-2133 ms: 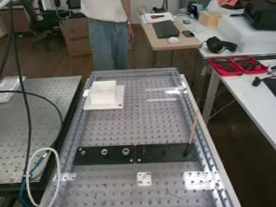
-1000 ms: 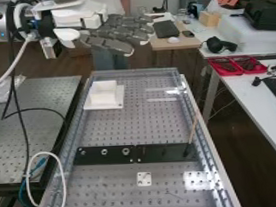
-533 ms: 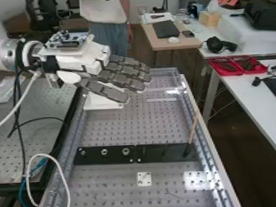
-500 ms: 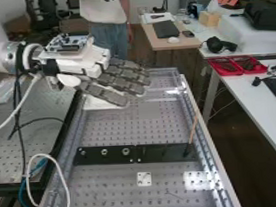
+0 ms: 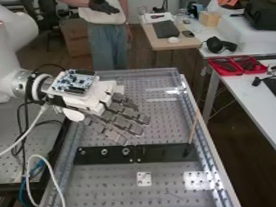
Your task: Grab the bearing and place it in the white container
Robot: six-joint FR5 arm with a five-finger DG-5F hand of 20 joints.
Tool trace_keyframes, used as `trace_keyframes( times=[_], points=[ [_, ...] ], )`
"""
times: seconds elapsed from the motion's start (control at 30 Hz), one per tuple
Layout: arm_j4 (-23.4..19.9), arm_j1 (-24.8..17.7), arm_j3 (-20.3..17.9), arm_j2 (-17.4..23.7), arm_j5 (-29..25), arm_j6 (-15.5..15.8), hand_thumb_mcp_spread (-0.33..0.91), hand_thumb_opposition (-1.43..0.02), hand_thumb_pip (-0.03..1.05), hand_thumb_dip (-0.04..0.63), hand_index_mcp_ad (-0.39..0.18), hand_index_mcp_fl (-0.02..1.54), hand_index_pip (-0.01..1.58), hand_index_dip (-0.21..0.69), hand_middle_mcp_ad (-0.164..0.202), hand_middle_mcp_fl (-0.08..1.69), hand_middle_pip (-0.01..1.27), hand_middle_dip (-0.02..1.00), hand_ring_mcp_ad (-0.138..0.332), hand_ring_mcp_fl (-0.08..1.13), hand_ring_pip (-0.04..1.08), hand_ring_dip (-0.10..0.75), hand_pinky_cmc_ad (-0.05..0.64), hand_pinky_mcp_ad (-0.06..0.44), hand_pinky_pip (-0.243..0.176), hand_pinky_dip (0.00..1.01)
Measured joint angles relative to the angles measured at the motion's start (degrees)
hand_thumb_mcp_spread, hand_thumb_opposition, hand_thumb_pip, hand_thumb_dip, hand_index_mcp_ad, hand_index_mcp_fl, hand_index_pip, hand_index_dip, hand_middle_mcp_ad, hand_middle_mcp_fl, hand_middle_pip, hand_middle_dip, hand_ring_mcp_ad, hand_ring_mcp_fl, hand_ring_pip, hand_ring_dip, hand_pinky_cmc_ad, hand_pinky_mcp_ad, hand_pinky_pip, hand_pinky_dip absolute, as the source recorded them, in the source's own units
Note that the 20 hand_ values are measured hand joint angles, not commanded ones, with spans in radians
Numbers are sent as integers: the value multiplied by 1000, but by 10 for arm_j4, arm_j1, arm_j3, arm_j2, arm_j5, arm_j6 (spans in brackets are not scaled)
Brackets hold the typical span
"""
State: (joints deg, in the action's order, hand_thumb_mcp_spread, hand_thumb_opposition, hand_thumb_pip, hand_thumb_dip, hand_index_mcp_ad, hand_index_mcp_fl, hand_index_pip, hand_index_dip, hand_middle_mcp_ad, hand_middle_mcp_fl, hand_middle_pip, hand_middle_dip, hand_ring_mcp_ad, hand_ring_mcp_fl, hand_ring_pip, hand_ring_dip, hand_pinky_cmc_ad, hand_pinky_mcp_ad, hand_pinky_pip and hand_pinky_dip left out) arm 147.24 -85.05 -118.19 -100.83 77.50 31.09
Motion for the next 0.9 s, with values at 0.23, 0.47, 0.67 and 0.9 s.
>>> trace_keyframes(
  times=[0.23,0.47,0.67,0.9],
  points=[
    [-30,18,0,-36,10,2,464,-803,480,269,-79,75,1124,278,98,3,152,173,143,-33,101,59,328,225,-103,152],
    [-71,38,-4,-73,19,-4,457,-801,522,269,-89,70,1203,286,91,5,154,175,129,-31,101,59,330,215,-91,154],
    [-101,49,-7,-98,32,5,463,-819,522,284,-89,68,1229,283,94,10,150,183,129,-33,101,59,333,211,-89,154],
    [-115,68,-4,-118,59,30,459,-819,522,284,-89,68,1248,283,94,30,152,188,134,-33,101,59,333,211,-73,154]
  ],
)
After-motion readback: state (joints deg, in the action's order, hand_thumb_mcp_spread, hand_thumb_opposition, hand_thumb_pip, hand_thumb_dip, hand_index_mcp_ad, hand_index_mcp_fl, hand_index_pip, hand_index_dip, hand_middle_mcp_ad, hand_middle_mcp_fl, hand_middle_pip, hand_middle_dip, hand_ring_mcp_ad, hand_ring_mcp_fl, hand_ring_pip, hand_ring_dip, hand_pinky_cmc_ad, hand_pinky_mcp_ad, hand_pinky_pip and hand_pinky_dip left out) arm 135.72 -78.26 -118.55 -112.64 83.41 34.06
